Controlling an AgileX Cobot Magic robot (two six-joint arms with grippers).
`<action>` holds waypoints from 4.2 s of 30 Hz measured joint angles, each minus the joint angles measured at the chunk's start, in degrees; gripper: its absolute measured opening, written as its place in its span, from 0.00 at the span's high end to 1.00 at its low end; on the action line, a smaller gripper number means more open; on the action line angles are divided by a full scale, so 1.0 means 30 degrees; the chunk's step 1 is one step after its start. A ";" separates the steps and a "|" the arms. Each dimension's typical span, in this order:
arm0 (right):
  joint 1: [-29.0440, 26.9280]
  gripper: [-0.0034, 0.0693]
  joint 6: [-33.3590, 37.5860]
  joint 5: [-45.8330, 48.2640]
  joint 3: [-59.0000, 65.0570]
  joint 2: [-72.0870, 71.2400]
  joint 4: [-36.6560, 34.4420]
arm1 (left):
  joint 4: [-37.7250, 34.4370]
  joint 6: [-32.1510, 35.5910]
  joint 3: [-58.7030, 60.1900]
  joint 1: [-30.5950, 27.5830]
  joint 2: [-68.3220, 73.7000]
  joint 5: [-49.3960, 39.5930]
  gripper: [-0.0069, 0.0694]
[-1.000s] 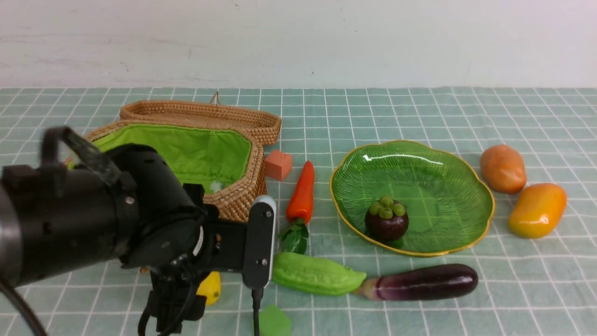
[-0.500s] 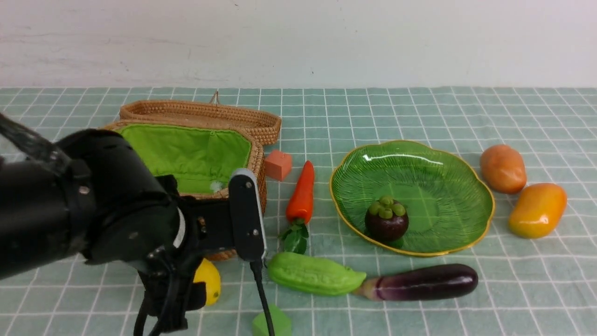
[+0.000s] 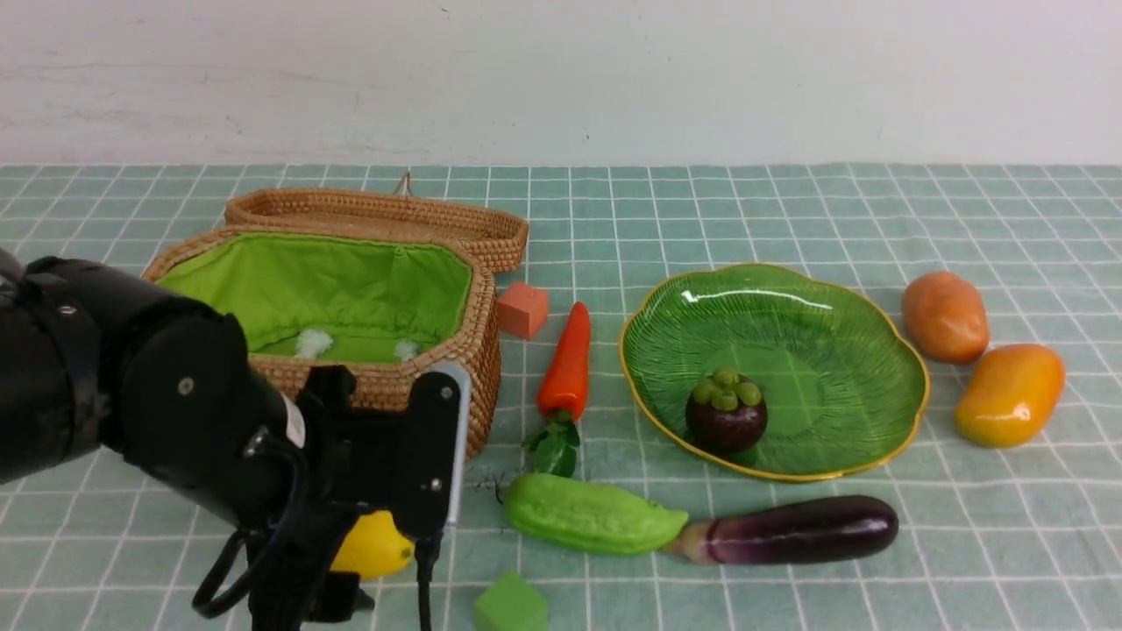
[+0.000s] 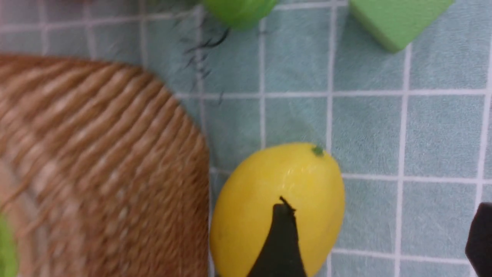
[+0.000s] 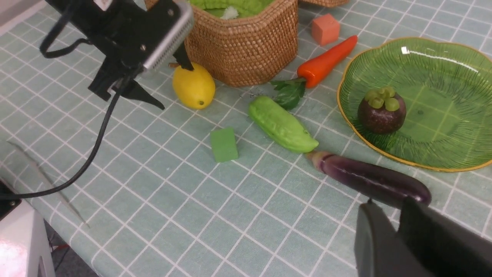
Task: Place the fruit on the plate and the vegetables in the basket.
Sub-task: Grab a lemon with your left arm and place it on the plate on the right
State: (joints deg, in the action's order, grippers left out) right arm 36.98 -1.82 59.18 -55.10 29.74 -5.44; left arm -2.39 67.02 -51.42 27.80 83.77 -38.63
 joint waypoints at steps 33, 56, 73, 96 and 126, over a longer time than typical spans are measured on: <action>0.0000 0.81 0.0000 0.0015 0.0000 0.0000 -0.0039 | 0.5147 -0.0773 0.0000 0.0000 0.2866 0.3147 0.15; 0.0000 0.80 0.0102 0.0367 0.0000 0.0000 -0.0662 | 0.4595 -0.2577 -0.0322 0.0566 0.3414 0.1413 0.20; 0.0000 0.80 0.0364 0.0268 0.0000 0.0000 -0.0923 | 0.3708 -0.5258 -0.0248 0.1325 0.3043 0.0322 0.18; 0.0000 0.80 0.0607 0.0169 -0.0052 0.0000 -0.0552 | 0.2773 -0.7982 -0.0617 0.1369 0.3595 -0.0433 0.18; 0.0020 0.79 -0.4400 0.3171 -0.1383 -0.0037 0.4041 | 0.3252 -1.9845 -2.3937 0.4573 1.7302 0.0463 0.16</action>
State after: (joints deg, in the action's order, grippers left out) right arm 37.04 -15.02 68.69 -59.25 29.63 6.68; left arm 7.37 7.48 -123.23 41.52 135.67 -37.24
